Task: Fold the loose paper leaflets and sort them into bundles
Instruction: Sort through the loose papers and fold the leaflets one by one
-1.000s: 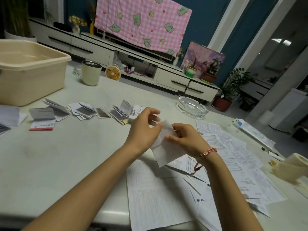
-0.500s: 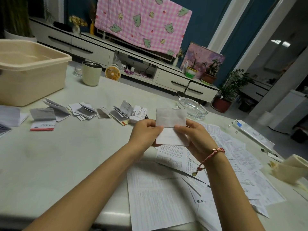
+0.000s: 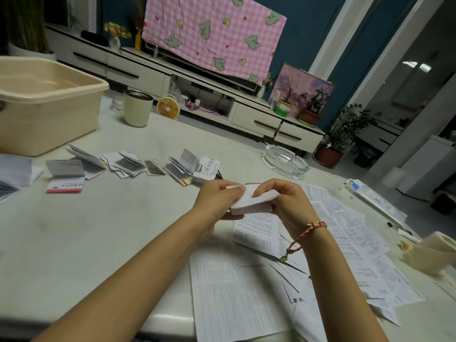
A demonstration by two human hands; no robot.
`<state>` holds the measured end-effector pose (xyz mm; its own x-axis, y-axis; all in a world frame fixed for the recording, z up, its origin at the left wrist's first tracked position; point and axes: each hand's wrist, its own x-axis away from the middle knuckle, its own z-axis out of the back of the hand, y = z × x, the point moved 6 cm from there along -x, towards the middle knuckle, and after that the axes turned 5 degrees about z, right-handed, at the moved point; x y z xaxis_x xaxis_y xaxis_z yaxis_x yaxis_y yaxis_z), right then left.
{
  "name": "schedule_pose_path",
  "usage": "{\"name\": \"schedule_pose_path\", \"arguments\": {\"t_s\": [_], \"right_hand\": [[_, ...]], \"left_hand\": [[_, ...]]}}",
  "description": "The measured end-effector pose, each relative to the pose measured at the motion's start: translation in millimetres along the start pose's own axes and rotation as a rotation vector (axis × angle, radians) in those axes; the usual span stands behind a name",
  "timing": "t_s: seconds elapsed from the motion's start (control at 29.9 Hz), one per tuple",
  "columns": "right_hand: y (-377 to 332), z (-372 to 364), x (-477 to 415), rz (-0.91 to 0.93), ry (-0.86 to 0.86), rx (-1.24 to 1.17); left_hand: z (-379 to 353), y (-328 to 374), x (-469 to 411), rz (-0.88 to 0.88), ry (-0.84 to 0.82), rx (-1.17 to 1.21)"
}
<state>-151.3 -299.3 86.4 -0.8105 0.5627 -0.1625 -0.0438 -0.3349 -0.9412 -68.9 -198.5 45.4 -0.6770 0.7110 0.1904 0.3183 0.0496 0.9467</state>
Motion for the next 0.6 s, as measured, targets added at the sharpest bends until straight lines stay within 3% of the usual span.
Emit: {"name": "schedule_pose_path", "arguments": {"t_s": [0.27,0.6], "right_hand": [[4.4,0.1,-1.7,-0.088,0.049,-0.090],[3.9,-4.0,0.2,-0.044,-0.054,0.110]], "left_hand": [[13.3,0.3,-7.2,-0.118,0.174,-0.050],[6.8,-1.0,-7.9,-0.195,0.086,-0.223]]}}
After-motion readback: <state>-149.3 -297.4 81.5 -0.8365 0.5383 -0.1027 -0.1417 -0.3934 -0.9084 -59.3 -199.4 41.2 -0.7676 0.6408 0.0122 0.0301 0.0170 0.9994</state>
